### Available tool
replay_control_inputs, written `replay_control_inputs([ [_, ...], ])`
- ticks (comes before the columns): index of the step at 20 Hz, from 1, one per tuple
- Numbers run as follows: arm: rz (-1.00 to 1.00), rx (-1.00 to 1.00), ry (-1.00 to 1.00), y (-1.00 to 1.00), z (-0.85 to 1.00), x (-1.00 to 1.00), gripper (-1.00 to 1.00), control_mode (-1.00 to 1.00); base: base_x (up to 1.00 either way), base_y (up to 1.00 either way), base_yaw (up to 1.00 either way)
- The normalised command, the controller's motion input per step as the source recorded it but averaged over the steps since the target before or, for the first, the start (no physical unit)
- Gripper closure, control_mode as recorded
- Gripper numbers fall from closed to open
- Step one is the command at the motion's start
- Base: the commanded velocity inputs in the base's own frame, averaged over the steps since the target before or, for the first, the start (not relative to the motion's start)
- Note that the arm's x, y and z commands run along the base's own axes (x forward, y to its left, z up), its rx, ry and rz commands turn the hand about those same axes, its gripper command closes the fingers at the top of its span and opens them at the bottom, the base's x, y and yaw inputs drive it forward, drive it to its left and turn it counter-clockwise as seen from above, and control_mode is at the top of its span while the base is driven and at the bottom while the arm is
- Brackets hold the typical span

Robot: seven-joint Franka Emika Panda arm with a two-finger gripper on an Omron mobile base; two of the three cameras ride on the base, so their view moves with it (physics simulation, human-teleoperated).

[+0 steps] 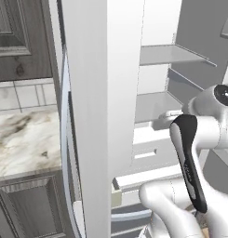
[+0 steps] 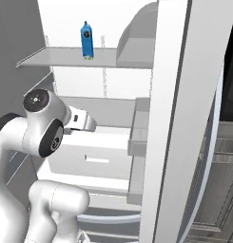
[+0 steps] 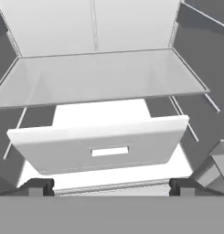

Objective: Take a sugar cube from the saucer and place it inside the coffee. Then, grab milk from the fridge and place it next to the coffee on the counter to sweeten the coffee.

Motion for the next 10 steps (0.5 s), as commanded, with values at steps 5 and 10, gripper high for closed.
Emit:
replay_control_inputs([
  [5, 0.00, -0.02, -0.35, 0.12, 1.00, 0.57, -1.00, -1.00, 0.00, 0.00, 0.00],
  [10, 0.00, 0.00, -0.26, 0.04, 1.00, 0.68, -1.00, -1.00, 0.00, 0.00, 0.00],
])
